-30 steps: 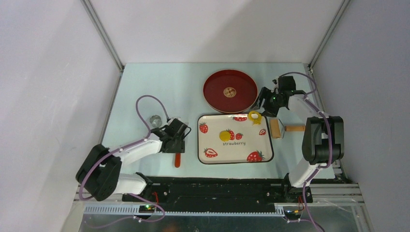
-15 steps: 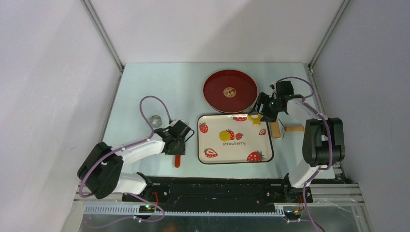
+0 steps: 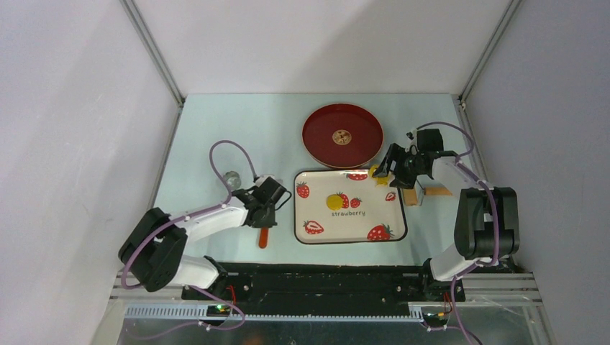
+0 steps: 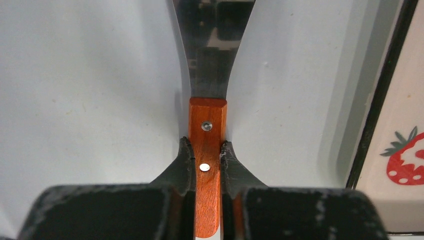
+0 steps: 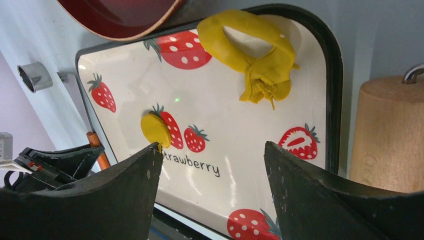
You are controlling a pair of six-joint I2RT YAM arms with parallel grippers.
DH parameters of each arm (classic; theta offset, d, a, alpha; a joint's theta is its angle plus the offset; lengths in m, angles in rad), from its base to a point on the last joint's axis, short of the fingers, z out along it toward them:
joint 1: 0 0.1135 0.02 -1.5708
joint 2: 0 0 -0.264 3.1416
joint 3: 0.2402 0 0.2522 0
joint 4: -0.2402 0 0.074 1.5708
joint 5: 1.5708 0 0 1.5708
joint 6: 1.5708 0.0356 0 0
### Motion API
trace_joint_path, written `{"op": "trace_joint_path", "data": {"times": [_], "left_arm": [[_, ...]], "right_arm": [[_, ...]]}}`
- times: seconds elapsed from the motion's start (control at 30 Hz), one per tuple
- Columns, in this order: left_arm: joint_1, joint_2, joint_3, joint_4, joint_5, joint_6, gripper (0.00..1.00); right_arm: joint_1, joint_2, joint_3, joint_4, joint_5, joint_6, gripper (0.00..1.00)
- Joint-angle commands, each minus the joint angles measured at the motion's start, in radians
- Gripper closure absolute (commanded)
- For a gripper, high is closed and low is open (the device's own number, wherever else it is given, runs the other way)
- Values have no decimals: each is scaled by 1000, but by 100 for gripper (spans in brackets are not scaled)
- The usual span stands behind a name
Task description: Roll out the dumpling wrappers from the dough
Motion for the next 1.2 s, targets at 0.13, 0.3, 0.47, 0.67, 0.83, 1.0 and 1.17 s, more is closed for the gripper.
{"op": "trace_joint_path", "data": {"times": [0.13,0.3,0.47,0.67,0.83,1.0,1.17], "left_arm": [[-2,-257,-21,-84,-151,-54,100],[-2,-438,-2,-105,-156,43,100],[-7,-463,72,-160,-74,97,100],[-63,-356,154,-263,-16,180,100],[-180,-263,181,-292,18,188,100],[-287,-169,198,-299,51,202,100],[-366,-70,238,-299,67,214,100]], "right_arm": [[-6,-73,-31,31,-36,-12,21],[-6,-102,-32,16,-33,-13,21],[-15,-133,-43,-6,-15,-17,21],[-43,-150,-78,-38,57,-31,21],[-43,-139,-99,-35,76,-42,21],[-42,-139,-97,-22,83,-42,21],[0,-114,-69,-26,73,-44,21]]}}
